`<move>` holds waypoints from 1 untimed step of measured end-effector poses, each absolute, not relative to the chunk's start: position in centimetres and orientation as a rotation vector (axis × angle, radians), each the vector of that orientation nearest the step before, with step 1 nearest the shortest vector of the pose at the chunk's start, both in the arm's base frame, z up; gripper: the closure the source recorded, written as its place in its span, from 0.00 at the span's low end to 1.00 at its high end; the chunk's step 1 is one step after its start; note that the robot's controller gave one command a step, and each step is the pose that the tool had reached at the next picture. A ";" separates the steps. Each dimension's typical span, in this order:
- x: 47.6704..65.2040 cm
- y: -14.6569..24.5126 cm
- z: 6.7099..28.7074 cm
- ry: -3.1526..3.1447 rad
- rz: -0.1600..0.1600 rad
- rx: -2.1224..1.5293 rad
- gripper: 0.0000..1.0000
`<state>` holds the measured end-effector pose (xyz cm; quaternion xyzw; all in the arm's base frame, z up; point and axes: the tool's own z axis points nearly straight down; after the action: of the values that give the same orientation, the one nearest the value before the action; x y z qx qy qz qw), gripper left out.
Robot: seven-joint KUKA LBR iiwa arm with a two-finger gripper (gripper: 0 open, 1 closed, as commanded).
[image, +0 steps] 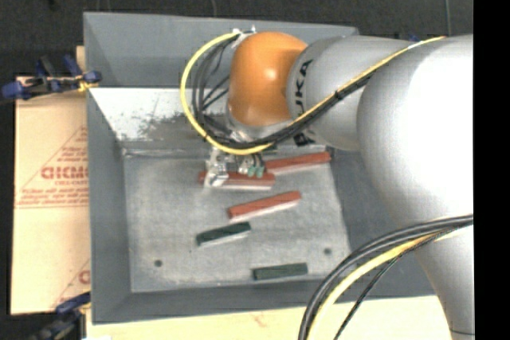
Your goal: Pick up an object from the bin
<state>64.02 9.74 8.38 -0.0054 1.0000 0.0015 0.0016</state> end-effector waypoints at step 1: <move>64.0 9.7 8.4 3.138 0.005 -0.016 1.00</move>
Offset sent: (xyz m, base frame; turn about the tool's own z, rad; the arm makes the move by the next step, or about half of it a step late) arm -0.0040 -0.0261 0.1353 0.1379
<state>64.02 9.74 8.38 -0.0052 1.0000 0.0015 0.0016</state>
